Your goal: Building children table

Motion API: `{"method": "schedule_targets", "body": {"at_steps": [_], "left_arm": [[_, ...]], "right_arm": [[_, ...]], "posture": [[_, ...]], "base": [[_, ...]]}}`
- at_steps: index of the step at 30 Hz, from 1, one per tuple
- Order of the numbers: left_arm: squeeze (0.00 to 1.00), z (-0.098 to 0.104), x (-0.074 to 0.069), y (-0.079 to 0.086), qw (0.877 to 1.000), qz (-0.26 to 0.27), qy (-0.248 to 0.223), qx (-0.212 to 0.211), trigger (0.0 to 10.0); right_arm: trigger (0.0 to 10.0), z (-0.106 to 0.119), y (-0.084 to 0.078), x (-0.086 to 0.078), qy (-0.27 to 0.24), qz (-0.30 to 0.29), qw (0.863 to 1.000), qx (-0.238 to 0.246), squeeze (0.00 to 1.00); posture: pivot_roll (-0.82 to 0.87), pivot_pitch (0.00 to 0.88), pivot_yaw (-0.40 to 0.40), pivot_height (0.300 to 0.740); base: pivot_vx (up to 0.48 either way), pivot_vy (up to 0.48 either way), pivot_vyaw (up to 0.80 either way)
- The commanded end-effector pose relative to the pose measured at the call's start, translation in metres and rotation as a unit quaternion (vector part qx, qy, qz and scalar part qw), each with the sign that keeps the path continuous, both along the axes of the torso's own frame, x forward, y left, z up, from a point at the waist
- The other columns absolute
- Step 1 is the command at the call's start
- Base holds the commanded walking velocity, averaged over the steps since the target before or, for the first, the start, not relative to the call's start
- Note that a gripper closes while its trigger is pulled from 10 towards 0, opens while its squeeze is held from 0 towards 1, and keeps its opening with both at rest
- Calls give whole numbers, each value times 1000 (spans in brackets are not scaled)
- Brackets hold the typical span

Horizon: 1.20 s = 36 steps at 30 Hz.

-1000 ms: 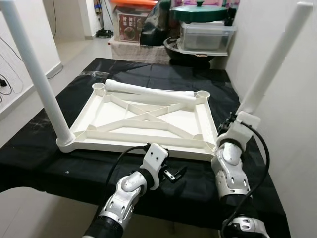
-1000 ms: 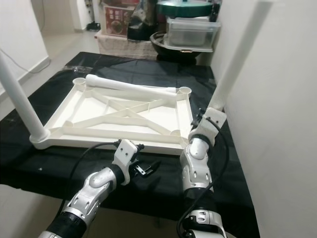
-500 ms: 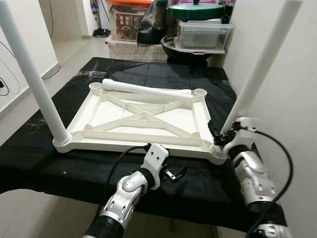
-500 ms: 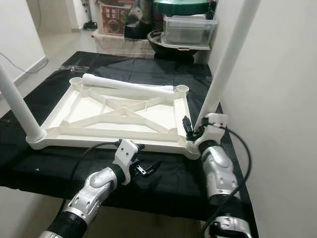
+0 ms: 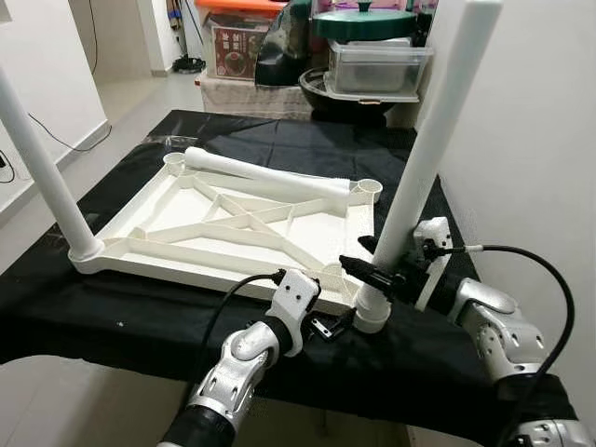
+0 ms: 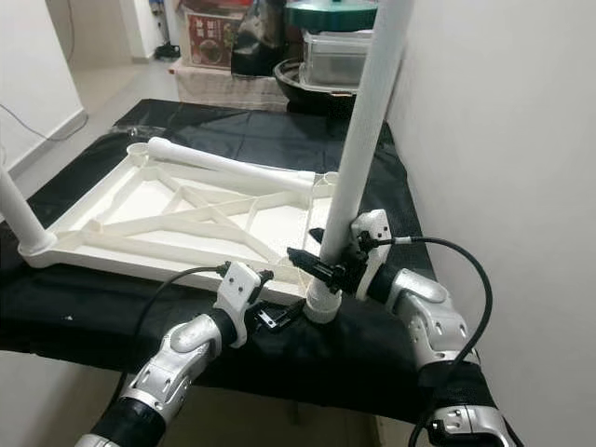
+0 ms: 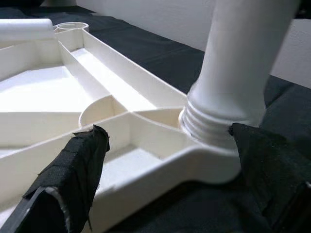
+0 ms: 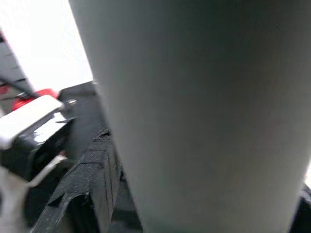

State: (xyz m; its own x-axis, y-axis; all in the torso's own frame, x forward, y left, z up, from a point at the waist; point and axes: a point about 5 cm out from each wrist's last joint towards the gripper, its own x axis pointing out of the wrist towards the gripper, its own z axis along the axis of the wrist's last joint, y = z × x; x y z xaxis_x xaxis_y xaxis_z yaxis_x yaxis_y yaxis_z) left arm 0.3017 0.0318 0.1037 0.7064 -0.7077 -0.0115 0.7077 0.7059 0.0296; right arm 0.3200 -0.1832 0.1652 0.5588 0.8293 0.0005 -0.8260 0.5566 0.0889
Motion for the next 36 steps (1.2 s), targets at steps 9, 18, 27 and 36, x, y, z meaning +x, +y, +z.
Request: {"method": "schedule_targets", "body": {"at_steps": [9,18,27,36], "left_arm": [[0,-4,1,2,1000,0,10,5,10000],[0,-4,2,3,1000,1,12,5,10000],[0,-5,3,3,1000,-1,14,5,10000],[0,-5,2,2,1000,1,14,3,10000]], "right_arm": [[0,-3,4,20,-12,-132,990,44,0],[0,-16,-46,22,8,-638,770,16,0],[0,-24,-27,3,38,-746,663,35,0],[10000,-15,-11,16,-20,-681,731,44,365]], "posture": [[72,0,-43,740],[67,0,-40,740],[55,0,-34,740],[54,0,-40,740]], "base": [[0,0,0],[0,0,0],[0,0,0],[0,0,0]]}}
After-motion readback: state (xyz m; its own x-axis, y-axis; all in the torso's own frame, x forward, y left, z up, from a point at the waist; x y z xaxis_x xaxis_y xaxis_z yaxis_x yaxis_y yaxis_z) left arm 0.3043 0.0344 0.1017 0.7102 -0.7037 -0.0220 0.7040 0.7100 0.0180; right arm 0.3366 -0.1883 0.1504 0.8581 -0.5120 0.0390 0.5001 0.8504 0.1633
